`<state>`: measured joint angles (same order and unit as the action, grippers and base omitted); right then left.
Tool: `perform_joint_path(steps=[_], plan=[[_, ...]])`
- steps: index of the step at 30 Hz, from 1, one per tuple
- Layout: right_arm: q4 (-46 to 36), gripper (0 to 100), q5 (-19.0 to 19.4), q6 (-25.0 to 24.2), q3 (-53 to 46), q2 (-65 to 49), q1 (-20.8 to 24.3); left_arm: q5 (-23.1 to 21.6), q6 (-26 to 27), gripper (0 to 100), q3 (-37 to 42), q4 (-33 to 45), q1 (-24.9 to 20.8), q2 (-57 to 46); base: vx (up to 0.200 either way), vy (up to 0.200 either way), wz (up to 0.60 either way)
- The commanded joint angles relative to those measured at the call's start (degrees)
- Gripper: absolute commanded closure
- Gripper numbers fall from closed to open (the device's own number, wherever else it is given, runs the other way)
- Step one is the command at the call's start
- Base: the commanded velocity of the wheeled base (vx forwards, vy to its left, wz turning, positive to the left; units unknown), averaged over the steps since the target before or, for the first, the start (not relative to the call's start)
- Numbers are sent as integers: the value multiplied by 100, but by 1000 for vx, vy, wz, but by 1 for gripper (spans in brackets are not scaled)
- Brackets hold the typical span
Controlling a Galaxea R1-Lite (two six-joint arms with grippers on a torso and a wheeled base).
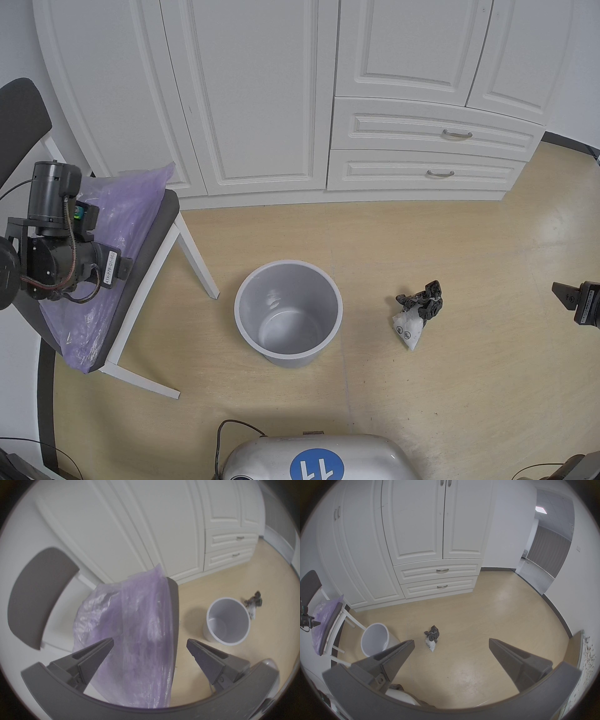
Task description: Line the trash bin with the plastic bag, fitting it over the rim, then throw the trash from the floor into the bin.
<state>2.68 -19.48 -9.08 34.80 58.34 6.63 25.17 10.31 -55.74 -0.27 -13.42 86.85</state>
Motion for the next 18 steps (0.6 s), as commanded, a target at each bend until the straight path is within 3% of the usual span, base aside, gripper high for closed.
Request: perform_joint_path(steps=[1, 2, 5, 9, 18], plan=[[4, 0, 23, 38, -70, -16, -4, 840, 788, 0, -16, -316, -609, 386, 0, 0, 0], [4, 0, 23, 135, -88, -16, -4, 1350, 1263, 0, 10, -457, -662, 500, 0, 0, 0], [4, 0, 23, 249, -176, -69, -4, 1763, 1737, 0, 98, -588, -679, 588, 0, 0, 0], [4, 0, 41, 337, -193, -122, -13, 1930, 2010, 0, 186, -632, -688, 597, 0, 0, 0], [4, 0, 50, 460, -272, -165, -48, 2106, 2036, 0, 362, -641, -758, 676, 0, 0, 0]])
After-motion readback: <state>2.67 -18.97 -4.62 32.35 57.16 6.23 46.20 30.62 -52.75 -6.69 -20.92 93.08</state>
